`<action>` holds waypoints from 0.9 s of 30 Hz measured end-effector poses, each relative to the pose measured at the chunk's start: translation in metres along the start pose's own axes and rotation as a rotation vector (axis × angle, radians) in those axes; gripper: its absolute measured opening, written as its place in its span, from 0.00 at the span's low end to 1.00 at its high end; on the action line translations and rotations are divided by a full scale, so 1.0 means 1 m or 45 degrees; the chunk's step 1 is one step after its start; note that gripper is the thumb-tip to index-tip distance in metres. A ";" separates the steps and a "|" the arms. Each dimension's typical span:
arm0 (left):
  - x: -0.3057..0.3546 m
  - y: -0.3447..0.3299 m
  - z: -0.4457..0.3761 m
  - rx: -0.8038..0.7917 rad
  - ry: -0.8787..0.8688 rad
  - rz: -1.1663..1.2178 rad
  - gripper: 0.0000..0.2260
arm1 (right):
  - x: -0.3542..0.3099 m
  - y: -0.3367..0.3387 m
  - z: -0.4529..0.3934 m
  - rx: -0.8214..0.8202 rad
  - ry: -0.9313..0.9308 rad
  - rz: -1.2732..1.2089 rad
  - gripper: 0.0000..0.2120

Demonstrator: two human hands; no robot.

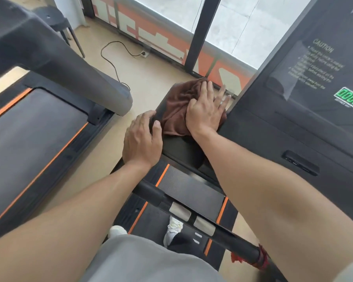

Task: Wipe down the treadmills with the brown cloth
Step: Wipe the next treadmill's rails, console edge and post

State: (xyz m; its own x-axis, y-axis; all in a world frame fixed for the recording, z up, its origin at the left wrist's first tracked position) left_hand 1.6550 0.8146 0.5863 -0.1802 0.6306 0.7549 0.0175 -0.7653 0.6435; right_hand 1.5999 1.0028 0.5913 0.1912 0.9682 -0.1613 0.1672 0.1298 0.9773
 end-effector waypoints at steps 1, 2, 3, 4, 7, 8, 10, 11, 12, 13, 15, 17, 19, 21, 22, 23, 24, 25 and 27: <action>0.001 0.000 0.000 0.000 -0.001 -0.013 0.22 | 0.002 0.000 -0.008 0.005 -0.031 -0.004 0.30; 0.002 -0.002 -0.001 -0.001 -0.006 -0.034 0.22 | 0.003 0.000 -0.015 0.007 -0.066 -0.031 0.29; 0.003 -0.002 -0.002 -0.005 -0.016 -0.059 0.22 | 0.004 0.000 -0.023 0.005 -0.097 -0.073 0.27; 0.003 -0.004 -0.003 -0.013 -0.028 -0.084 0.22 | 0.005 0.000 -0.030 -0.004 -0.117 -0.125 0.25; 0.002 -0.005 -0.004 -0.016 -0.042 -0.116 0.22 | 0.010 0.007 -0.050 -0.119 -0.137 -0.282 0.21; 0.002 -0.005 -0.004 -0.016 -0.038 -0.121 0.22 | 0.012 0.010 -0.054 -0.158 -0.146 -0.313 0.21; 0.003 -0.006 -0.005 -0.016 -0.033 -0.141 0.22 | 0.014 0.010 -0.055 -0.182 -0.141 -0.315 0.21; 0.004 -0.006 -0.005 -0.017 -0.037 -0.149 0.23 | 0.012 0.009 -0.053 -0.189 -0.113 -0.278 0.22; 0.005 -0.007 -0.004 -0.016 -0.041 -0.154 0.24 | 0.010 0.007 -0.050 -0.204 -0.066 -0.233 0.23; 0.005 -0.007 -0.004 -0.013 -0.042 -0.154 0.25 | 0.006 0.004 -0.046 -0.223 -0.013 -0.198 0.24; 0.005 -0.006 -0.003 -0.017 -0.027 -0.125 0.28 | -0.001 -0.001 -0.032 -0.259 0.077 -0.157 0.28; 0.004 -0.005 -0.003 -0.030 0.006 -0.074 0.32 | -0.013 -0.003 -0.011 -0.274 0.151 -0.127 0.35; 0.003 -0.004 -0.004 -0.028 0.022 -0.035 0.34 | -0.029 -0.003 0.019 -0.317 0.221 -0.113 0.39; 0.003 -0.003 -0.003 -0.020 0.046 0.004 0.31 | -0.042 -0.001 0.053 -0.389 0.304 -0.127 0.41; 0.002 -0.001 -0.003 -0.020 0.063 0.027 0.30 | -0.046 0.002 0.070 -0.423 0.358 -0.145 0.41; 0.002 0.000 -0.003 -0.023 0.075 0.050 0.31 | -0.048 0.007 0.088 -0.445 0.421 -0.146 0.41; 0.001 0.001 -0.003 -0.027 0.075 0.065 0.32 | -0.048 0.011 0.106 -0.451 0.488 -0.116 0.41; 0.001 0.001 -0.003 -0.030 0.061 0.062 0.34 | -0.047 0.015 0.124 -0.453 0.552 -0.065 0.41; 0.001 0.000 -0.001 -0.022 0.006 0.017 0.34 | -0.044 0.019 0.150 -0.486 0.632 0.022 0.40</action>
State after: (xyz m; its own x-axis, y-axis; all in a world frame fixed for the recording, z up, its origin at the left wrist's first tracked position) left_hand 1.6539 0.8152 0.5871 -0.1846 0.6194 0.7630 0.0030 -0.7760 0.6307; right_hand 1.7401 0.9309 0.5958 -0.2968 0.9428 -0.1518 -0.2070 0.0917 0.9740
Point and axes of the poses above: each hand's wrist, its own z-axis away from the middle knuckle, its own y-axis out of the back of the hand, x = y × z, the point moved 4 cm from there along -z, towards the middle knuckle, and after that the axes turned 15 degrees about y, right-handed, at the moved point
